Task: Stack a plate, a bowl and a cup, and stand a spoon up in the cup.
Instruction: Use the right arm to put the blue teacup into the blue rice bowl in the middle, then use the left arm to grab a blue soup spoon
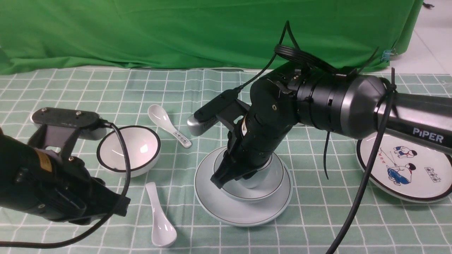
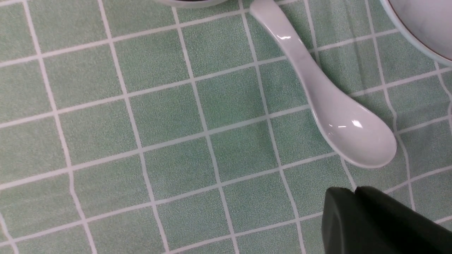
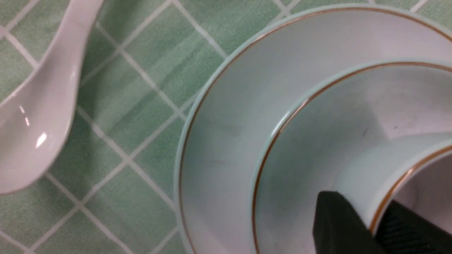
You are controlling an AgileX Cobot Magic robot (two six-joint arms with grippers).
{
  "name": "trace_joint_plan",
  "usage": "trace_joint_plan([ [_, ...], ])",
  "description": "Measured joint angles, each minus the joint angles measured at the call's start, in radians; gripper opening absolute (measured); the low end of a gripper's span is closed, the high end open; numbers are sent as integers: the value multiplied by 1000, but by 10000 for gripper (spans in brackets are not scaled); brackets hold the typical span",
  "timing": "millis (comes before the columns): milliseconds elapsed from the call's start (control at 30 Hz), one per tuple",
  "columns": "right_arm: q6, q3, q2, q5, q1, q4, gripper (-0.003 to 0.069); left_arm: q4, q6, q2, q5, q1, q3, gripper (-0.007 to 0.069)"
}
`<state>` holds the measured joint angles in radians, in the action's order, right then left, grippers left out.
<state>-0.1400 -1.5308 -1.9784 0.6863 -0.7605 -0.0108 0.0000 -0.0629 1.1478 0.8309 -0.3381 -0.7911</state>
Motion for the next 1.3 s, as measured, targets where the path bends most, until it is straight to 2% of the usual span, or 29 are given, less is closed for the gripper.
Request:
trace_joint_plan([
  [67, 2, 0, 0, 0, 0, 0, 115, 0, 0, 0, 0, 0, 0, 8],
  [133, 16, 0, -1, -1, 0, 1, 191, 0, 0, 0, 0, 0, 0, 8],
  [333, 48, -23, 30, 59, 0, 11, 542, -28, -5, 4, 0, 0, 0, 8],
  [400, 49, -39, 56, 92, 0, 11, 559, -37, -23, 16, 1, 0, -2, 8],
  [500, 52, -62, 169, 157, 0, 55, 461, -45, -77, 78, 14, 0, -31, 8],
  [633, 106, -69, 345, 256, 0, 176, 160, -48, -136, 188, 12, 0, -88, 9],
  [667, 110, -69, 364, 268, 0, 190, 133, -48, -141, 194, 12, 0, -94, 9],
  [700, 140, -69, 431, 315, 4, 234, 67, -54, -182, 248, 10, 0, -117, 13],
  [800, 173, -38, 580, 395, 32, 284, 30, -57, -223, 332, 8, 0, -155, 37],
  [933, 204, 58, 748, 426, 76, 297, 23, -57, -244, 407, -2, 0, -187, 105],
  [1167, 281, 293, 1112, 439, 184, 304, 22, -57, -314, 544, -143, 0, -213, 358],
  [1300, 308, 333, 1229, 442, 197, 306, 22, -28, -375, 595, -184, 0, -213, 417],
])
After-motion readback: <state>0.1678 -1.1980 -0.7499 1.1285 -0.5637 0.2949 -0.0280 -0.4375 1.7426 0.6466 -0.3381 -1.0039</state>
